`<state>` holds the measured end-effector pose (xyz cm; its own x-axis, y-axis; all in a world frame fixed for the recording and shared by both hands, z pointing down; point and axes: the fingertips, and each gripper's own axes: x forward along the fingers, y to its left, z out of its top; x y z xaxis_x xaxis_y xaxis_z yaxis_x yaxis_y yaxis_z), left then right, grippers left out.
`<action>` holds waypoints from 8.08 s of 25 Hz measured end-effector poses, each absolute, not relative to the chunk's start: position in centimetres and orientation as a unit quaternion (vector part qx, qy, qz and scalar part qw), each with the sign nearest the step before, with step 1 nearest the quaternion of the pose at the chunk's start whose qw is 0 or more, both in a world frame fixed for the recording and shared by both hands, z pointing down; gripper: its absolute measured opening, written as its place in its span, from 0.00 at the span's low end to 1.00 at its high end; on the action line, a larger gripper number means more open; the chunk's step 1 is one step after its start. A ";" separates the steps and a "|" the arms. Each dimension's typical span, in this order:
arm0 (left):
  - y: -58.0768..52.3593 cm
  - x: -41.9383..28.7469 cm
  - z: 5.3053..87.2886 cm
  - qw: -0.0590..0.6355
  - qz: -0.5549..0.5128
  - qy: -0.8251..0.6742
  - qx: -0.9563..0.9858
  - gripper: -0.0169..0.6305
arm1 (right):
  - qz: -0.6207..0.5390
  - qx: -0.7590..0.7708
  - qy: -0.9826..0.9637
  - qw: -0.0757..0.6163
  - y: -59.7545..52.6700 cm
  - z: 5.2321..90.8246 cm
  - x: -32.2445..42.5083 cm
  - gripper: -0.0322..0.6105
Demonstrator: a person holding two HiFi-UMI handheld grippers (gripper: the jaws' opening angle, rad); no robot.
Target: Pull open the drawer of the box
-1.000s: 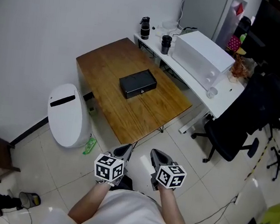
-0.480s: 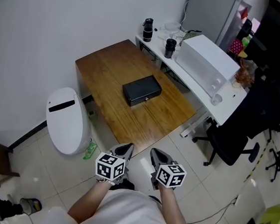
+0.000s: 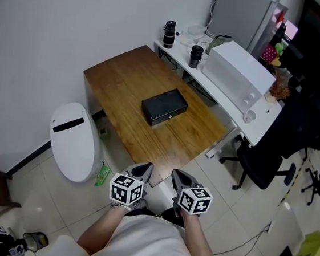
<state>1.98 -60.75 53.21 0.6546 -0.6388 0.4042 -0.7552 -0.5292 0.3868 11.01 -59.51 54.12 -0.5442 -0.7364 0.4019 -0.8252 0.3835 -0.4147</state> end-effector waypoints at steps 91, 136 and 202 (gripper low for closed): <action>-84.2 7.7 65.2 0.381 0.153 -0.490 0.769 0.03 | 0.269 0.390 -0.835 0.280 -90.0 71.6 12.6 0.18; -84.3 6.4 66.8 0.409 0.166 -0.510 0.738 0.03 | 0.272 0.396 -0.822 0.306 -94.4 74.3 10.9 0.16; -78.8 8.5 66.5 0.405 0.184 -0.474 0.760 0.03 | 0.281 0.428 -0.794 0.327 -87.5 75.2 15.2 0.14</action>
<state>8.55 -78.79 66.49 0.4825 -0.5722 0.6631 -0.8697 -0.2227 0.4405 15.17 -87.49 75.20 -0.4194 -0.4963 0.7601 -0.8641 0.4749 -0.1667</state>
